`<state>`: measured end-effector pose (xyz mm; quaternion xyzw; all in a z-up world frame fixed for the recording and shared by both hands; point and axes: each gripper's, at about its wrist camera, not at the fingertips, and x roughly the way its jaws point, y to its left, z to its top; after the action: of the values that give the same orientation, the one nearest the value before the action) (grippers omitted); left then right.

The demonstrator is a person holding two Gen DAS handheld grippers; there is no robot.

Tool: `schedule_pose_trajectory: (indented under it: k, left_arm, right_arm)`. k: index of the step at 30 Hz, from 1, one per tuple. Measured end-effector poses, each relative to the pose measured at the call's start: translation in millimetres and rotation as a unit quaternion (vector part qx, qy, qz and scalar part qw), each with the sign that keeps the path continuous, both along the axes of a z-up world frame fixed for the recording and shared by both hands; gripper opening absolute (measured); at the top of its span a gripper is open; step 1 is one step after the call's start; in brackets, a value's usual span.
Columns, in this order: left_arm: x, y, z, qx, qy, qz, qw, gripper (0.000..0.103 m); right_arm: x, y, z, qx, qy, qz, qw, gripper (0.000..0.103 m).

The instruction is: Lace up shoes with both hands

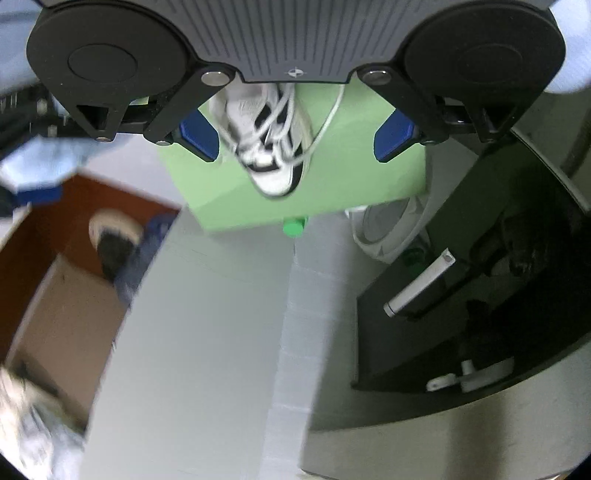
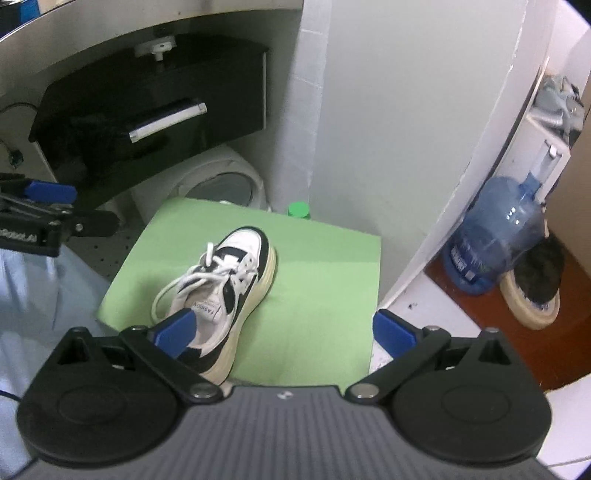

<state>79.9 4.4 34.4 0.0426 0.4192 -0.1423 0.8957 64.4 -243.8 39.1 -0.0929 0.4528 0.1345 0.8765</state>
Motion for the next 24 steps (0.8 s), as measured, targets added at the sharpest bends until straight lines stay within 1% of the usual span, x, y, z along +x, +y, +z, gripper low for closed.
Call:
schedule_pose_trajectory:
  k: [2, 5, 6, 8, 9, 12, 15, 17, 19, 20, 22, 24]
  left_arm:
    - [-2, -3, -2, 0.032, 0.006, -0.009, 0.9994, 0.091]
    - [-13, -5, -6, 0.070, -0.016, 0.015, 0.9973, 0.091]
    - [-14, -6, -7, 0.077, -0.010, 0.016, 0.9968, 0.091]
    - [-12, -6, -10, 0.080, 0.011, 0.020, 0.9965, 0.092]
    - [-12, -6, -12, 0.079, 0.023, 0.022, 0.9964, 0.092]
    - [-13, -5, -12, 0.073, 0.027, 0.026, 0.9966, 0.092]
    - [-14, -6, -8, 0.065, 0.023, 0.024, 0.9973, 0.092]
    - [-13, -10, -5, 0.062, 0.029, 0.017, 0.9975, 0.091]
    - [-12, -13, -2, 0.054, 0.040, 0.020, 0.9975, 0.091]
    - [-11, -14, 0, 0.043, 0.044, 0.017, 0.9980, 0.091]
    - [-7, -16, 1, 0.006, 0.060, 0.000, 0.9982, 0.091]
    - [-1, -18, 1, -0.027, 0.082, -0.010, 0.9962, 0.091]
  right_arm:
    - [1, 2, 0, -0.015, -0.005, -0.005, 1.000, 0.103]
    - [1, 2, -1, -0.019, -0.020, -0.031, 0.999, 0.103]
    - [2, 1, -2, -0.016, -0.018, -0.036, 0.999, 0.103]
    - [4, 2, -5, -0.020, -0.010, -0.036, 0.999, 0.103]
    - [5, 2, -7, -0.024, -0.007, -0.037, 0.999, 0.103]
    - [6, 4, -10, -0.037, 0.002, -0.045, 0.998, 0.103]
    - [6, 0, -10, -0.018, 0.002, -0.053, 0.998, 0.103]
    - [5, -1, -9, -0.017, -0.007, -0.066, 0.998, 0.103]
    - [3, 1, -7, -0.037, -0.029, -0.085, 0.995, 0.103]
    - [2, 3, -6, -0.045, -0.039, -0.088, 0.994, 0.103]
    - [-1, 7, -2, -0.058, -0.057, -0.081, 0.993, 0.103]
    - [-2, 9, 1, -0.051, -0.059, -0.069, 0.995, 0.103]
